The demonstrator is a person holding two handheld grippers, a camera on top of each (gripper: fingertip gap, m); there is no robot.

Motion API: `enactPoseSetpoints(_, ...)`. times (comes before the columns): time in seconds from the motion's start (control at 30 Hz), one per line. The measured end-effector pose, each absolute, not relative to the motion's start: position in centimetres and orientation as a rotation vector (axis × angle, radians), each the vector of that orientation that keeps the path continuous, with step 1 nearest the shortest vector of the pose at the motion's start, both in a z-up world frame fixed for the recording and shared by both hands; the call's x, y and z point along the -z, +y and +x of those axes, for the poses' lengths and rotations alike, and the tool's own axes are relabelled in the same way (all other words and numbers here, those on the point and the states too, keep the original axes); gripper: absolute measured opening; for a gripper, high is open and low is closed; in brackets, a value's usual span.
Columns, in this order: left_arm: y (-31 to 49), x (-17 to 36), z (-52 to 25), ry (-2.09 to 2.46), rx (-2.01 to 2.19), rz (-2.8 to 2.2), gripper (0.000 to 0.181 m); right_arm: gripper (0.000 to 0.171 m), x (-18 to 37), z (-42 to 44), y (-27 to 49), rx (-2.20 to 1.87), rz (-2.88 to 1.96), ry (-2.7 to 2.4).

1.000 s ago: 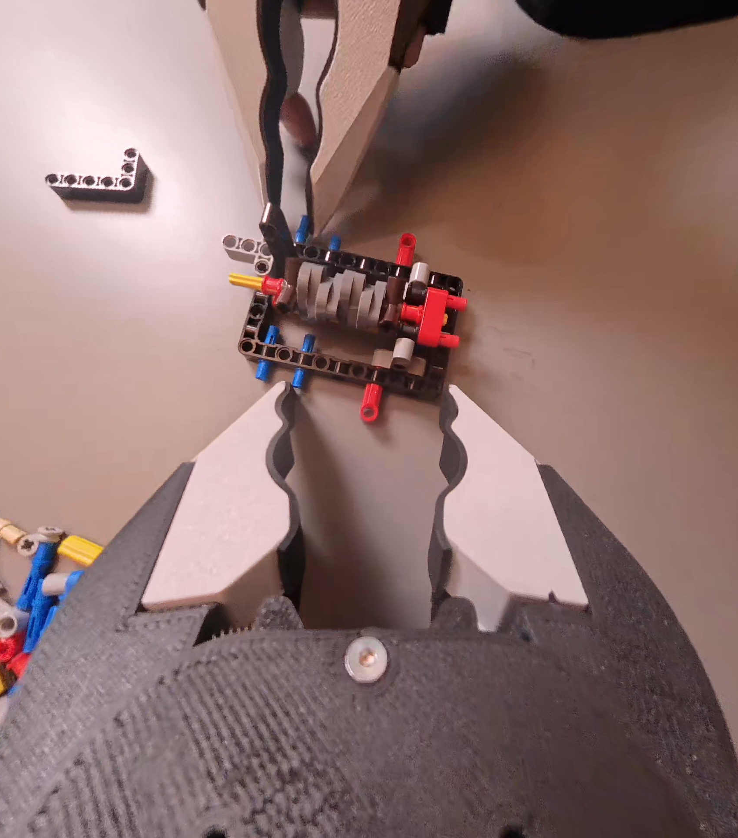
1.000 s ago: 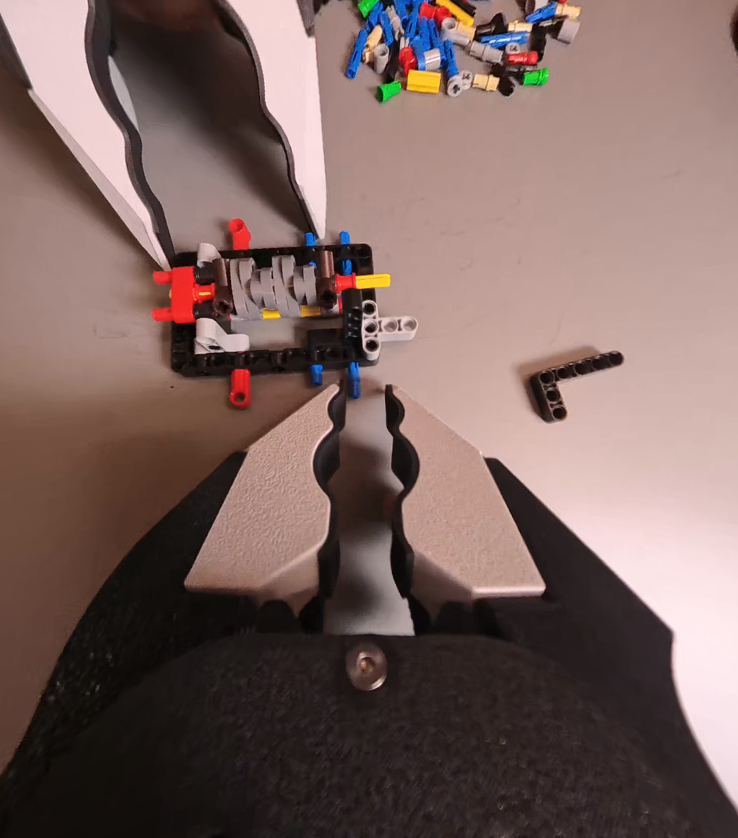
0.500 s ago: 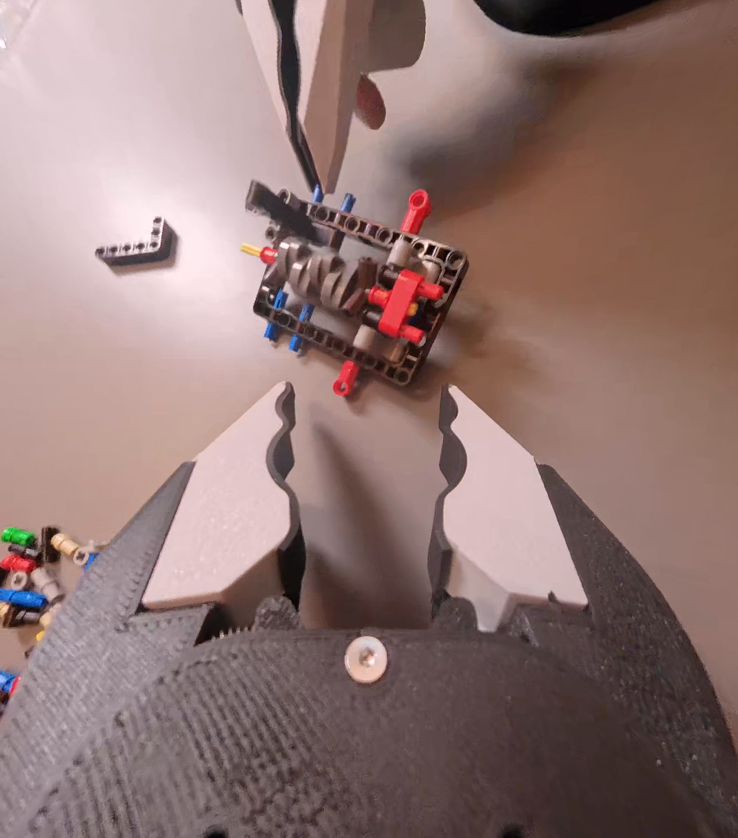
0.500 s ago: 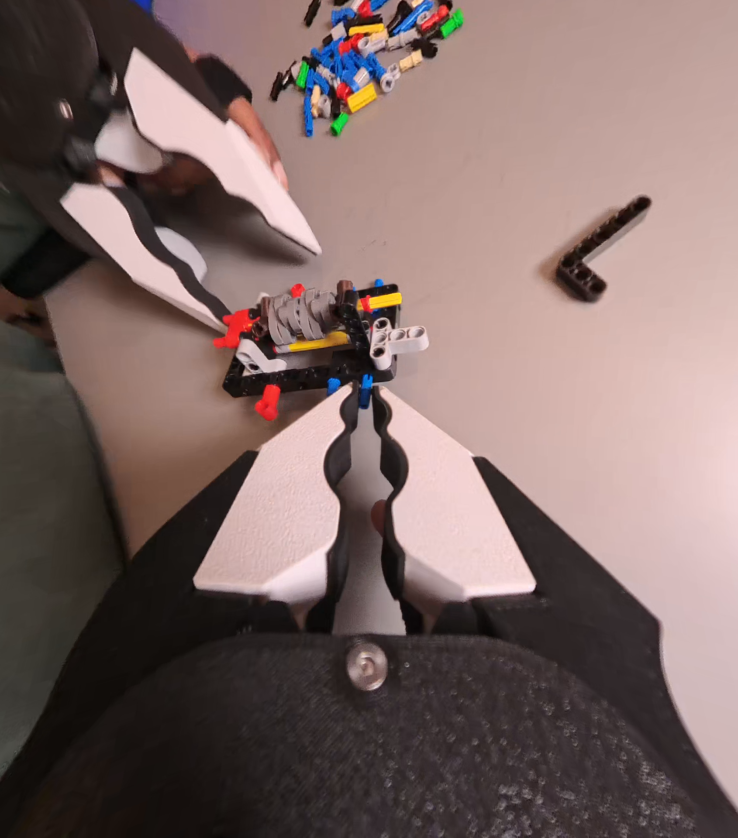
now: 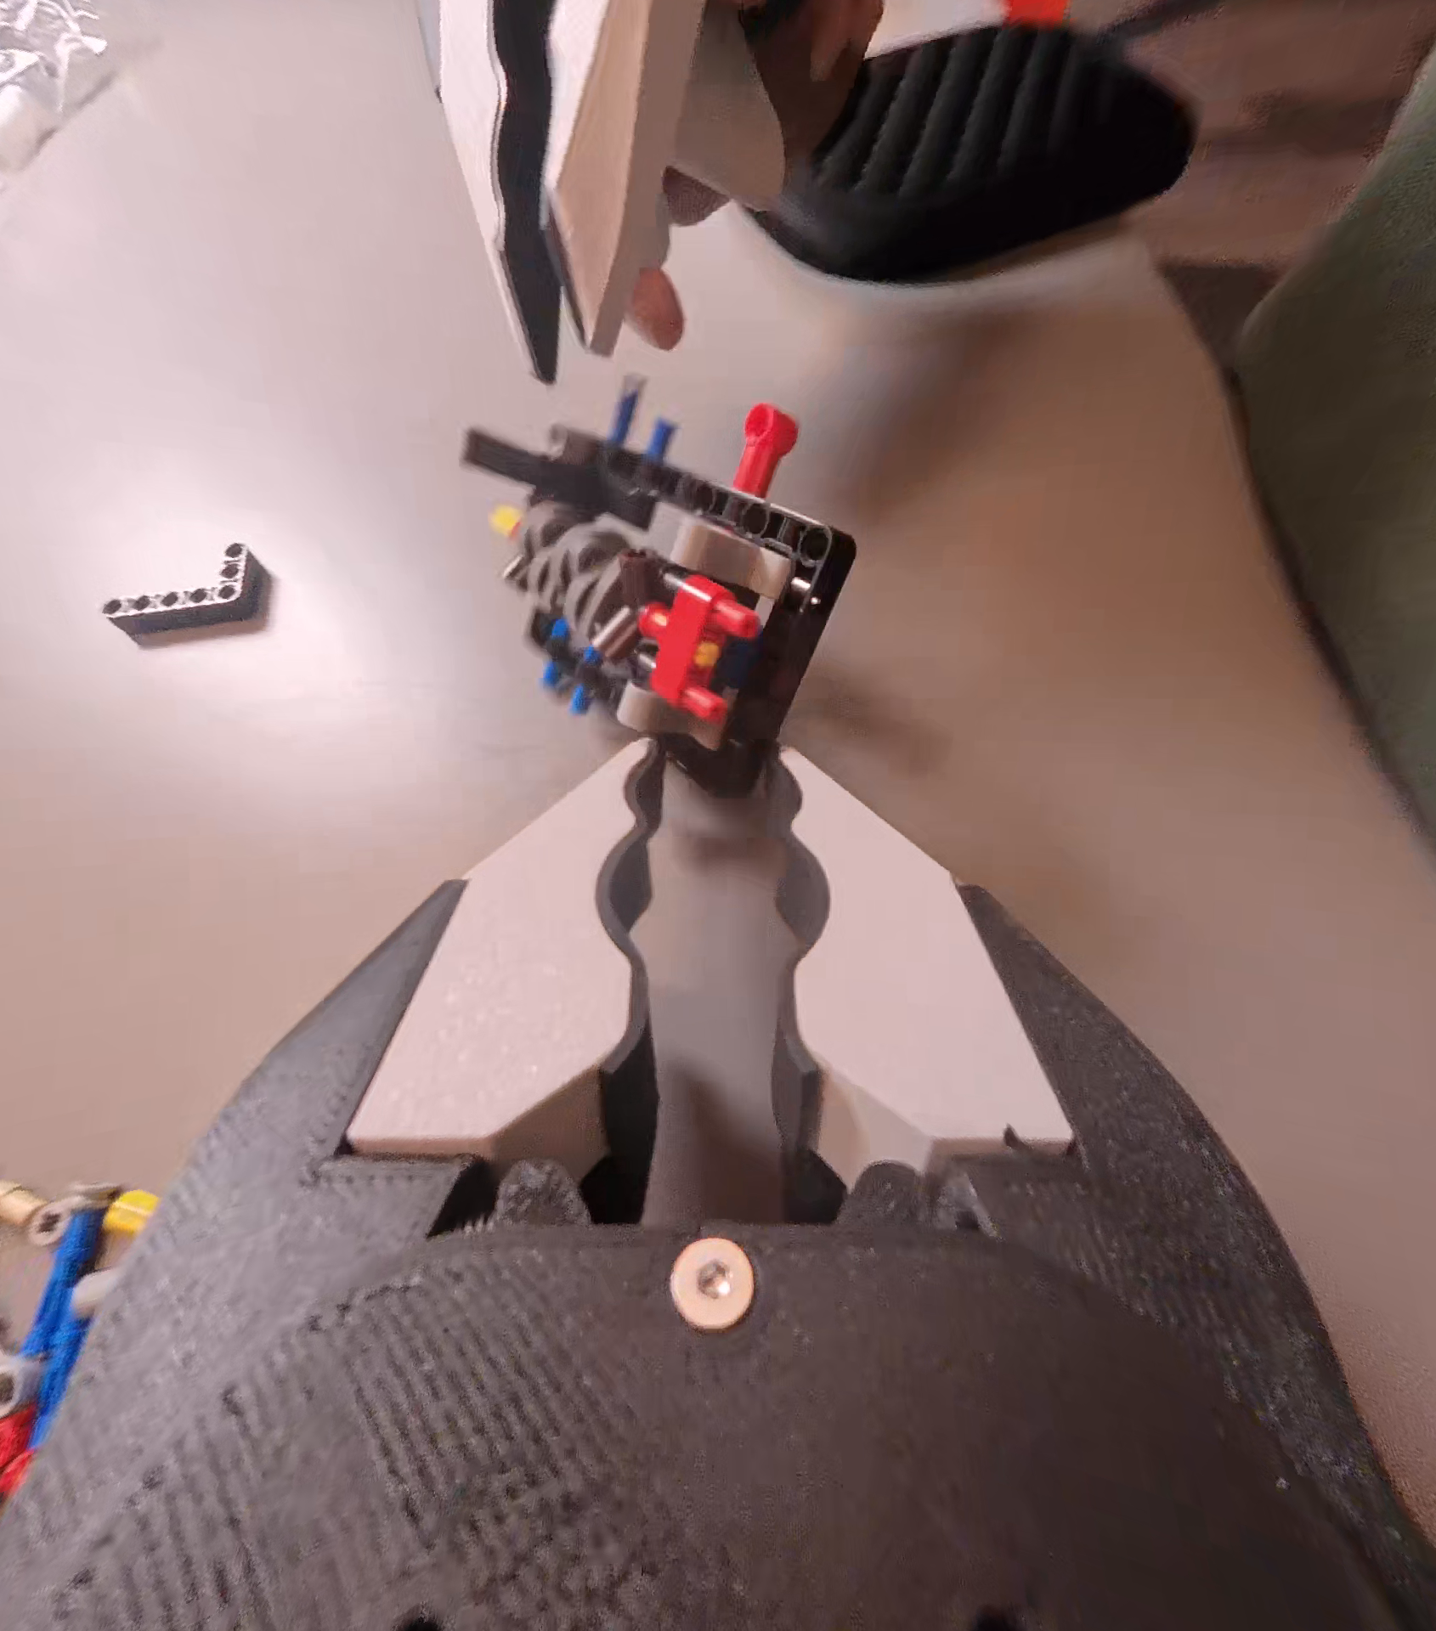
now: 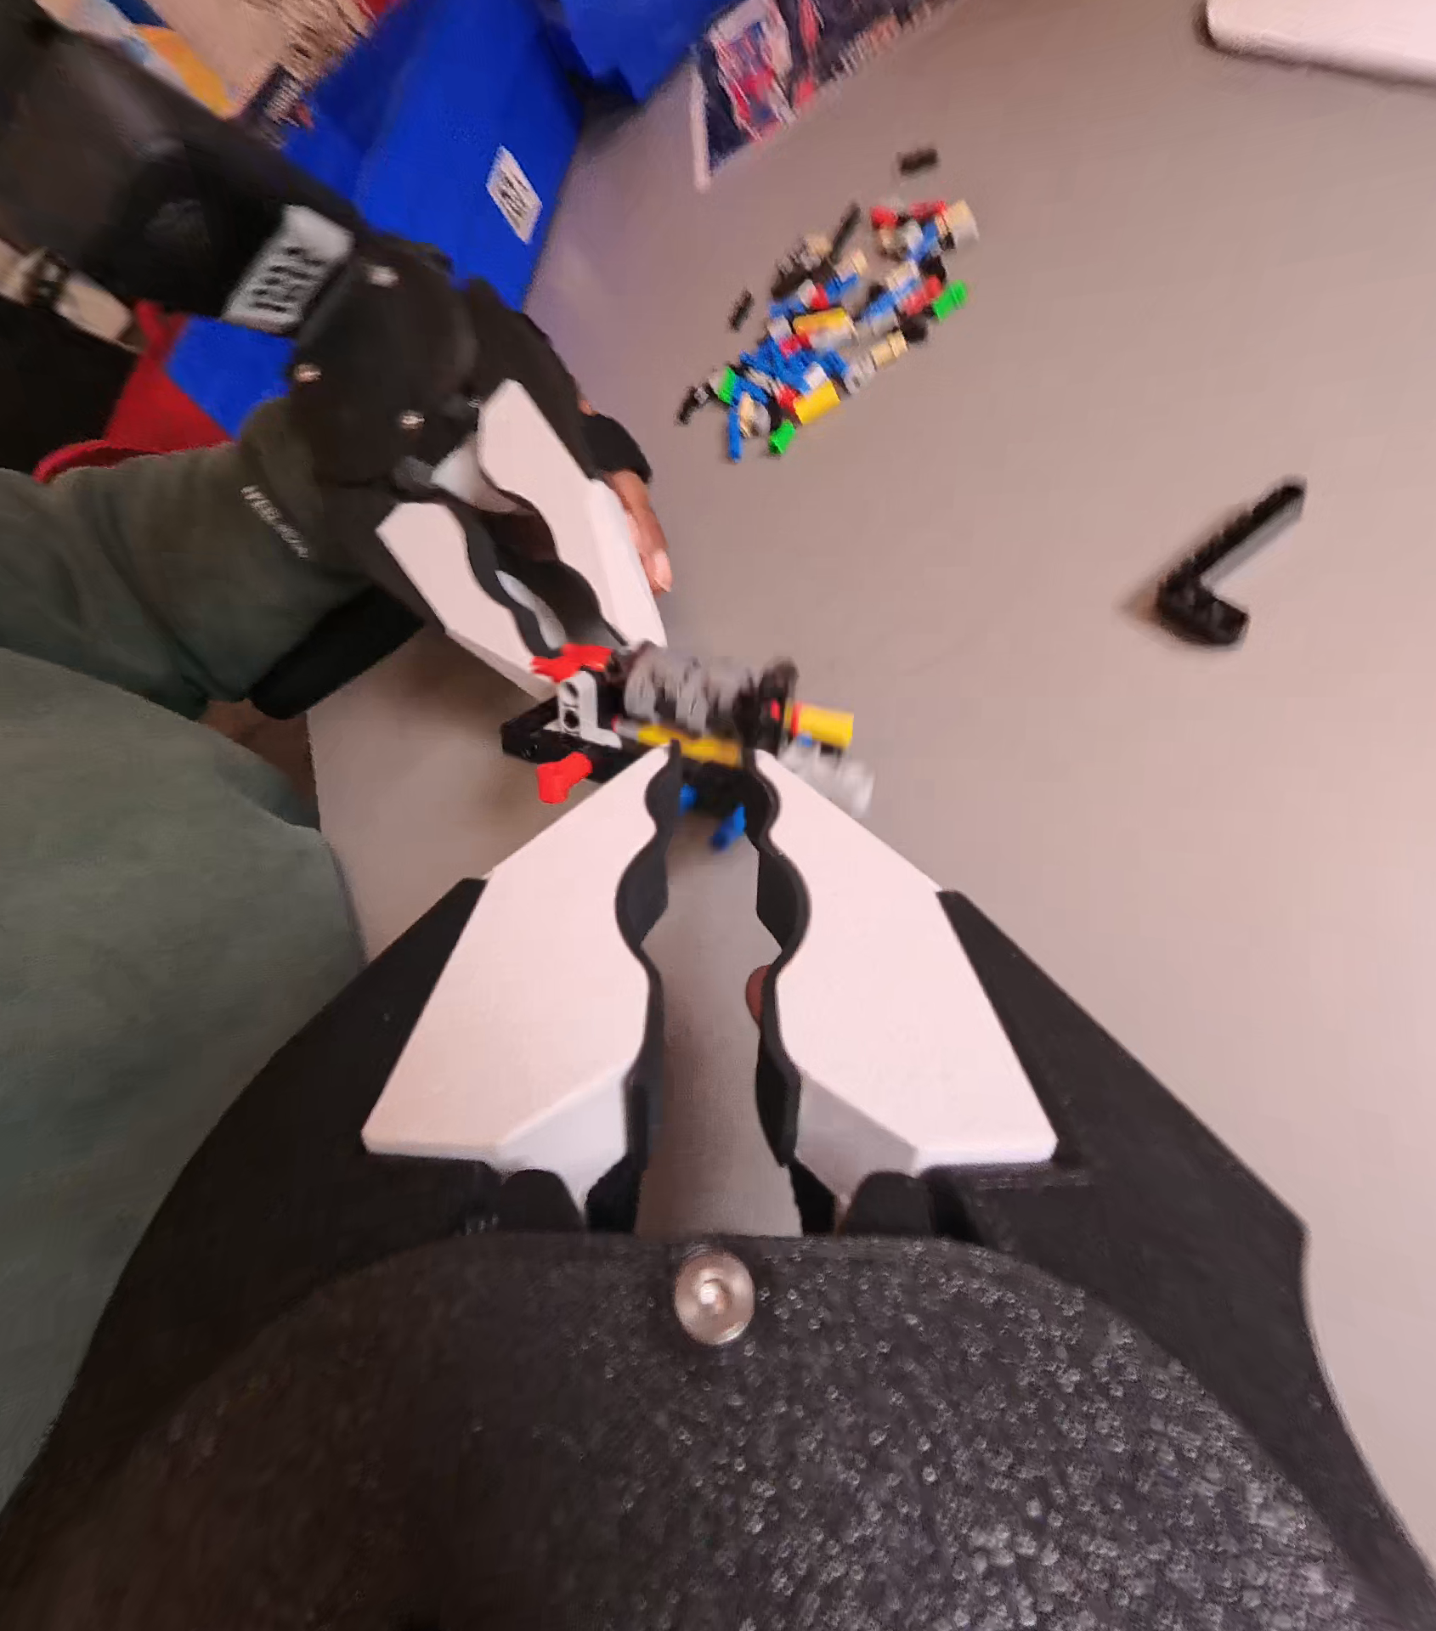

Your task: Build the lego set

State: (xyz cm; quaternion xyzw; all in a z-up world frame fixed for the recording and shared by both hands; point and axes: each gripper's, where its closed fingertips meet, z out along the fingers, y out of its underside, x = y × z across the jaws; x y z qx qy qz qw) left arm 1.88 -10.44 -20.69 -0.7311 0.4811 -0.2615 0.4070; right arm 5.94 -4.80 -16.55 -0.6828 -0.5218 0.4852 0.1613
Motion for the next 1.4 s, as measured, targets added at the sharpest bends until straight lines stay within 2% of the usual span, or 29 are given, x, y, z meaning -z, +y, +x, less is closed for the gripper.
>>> enactPoseSetpoints(0.03, -10.6, 20.4, 1.7, 1.202, 0.722, -1.843, 0.013, 0.018, 16.0, 6.0, -4.8, -1.385, -1.871, -1.516)
enactPoseSetpoints(0.07, -10.5, 20.3, 1.4, 1.183, 0.764, -1.856, 0.007, 0.022, 15.8, 6.2, -4.6, -1.334, -1.782, -1.562)
enactPoseSetpoints(0.17, -10.2, 21.1, 0.8, 1.155, 0.8, -1.935, 0.006, 0.032, 16.0, 7.0, -4.6, -1.114, -1.466, -1.717)
enactPoseSetpoints(0.27, -10.0, 21.1, 0.9, 1.137, 0.815, -1.948, 0.006, 0.04, 16.7, 7.5, -5.4, -1.083, -1.416, -1.748)
enactPoseSetpoints(0.57, -9.1, 20.8, 1.4, 0.812, 1.108, -2.173, 0.006, 0.042, 17.5, 6.2, -3.9, -0.644, -1.248, -1.757)
enactPoseSetpoints(0.7, -9.3, 20.6, 1.6, 0.675, 1.317, -2.227, 0.006, 0.042, 18.4, 5.3, -2.7, -0.645, -1.246, -1.783)
enactPoseSetpoints(0.83, -8.8, 20.7, 1.2, 0.592, 1.367, -2.233, 0.006, 0.025, 19.5, 5.0, -2.5, -0.677, -1.281, -1.833)
enactPoseSetpoints(0.97, -8.9, 20.7, 1.2, 0.592, 1.388, -2.236, 0.007, 0.021, 19.8, 4.7, -2.5, -0.633, -1.258, -1.844)
enactPoseSetpoints(1.03, -9.0, 20.7, 1.3, 0.596, 1.413, -2.238, 0.007, 0.022, 19.8, 4.7, -2.3, -0.595, -1.232, -1.853)
enactPoseSetpoints(1.1, -9.0, 20.8, 1.3, 0.601, 1.421, -2.245, 0.007, 0.034, 19.6, 4.6, -2.0, -0.539, -1.203, -1.856)
enactPoseSetpoints(1.17, -9.1, 20.8, 1.4, 0.611, 1.419, -2.25, 0.006, 0.038, 19.5, 4.5, -2.0, -0.505, -1.175, -1.87)
enactPoseSetpoints(1.4, -9.1, 20.9, 1.5, 0.61, 1.418, -2.254, 0.006, 0.031, 19.7, 4.3, -2.3, -0.395, -1.11, -1.911)
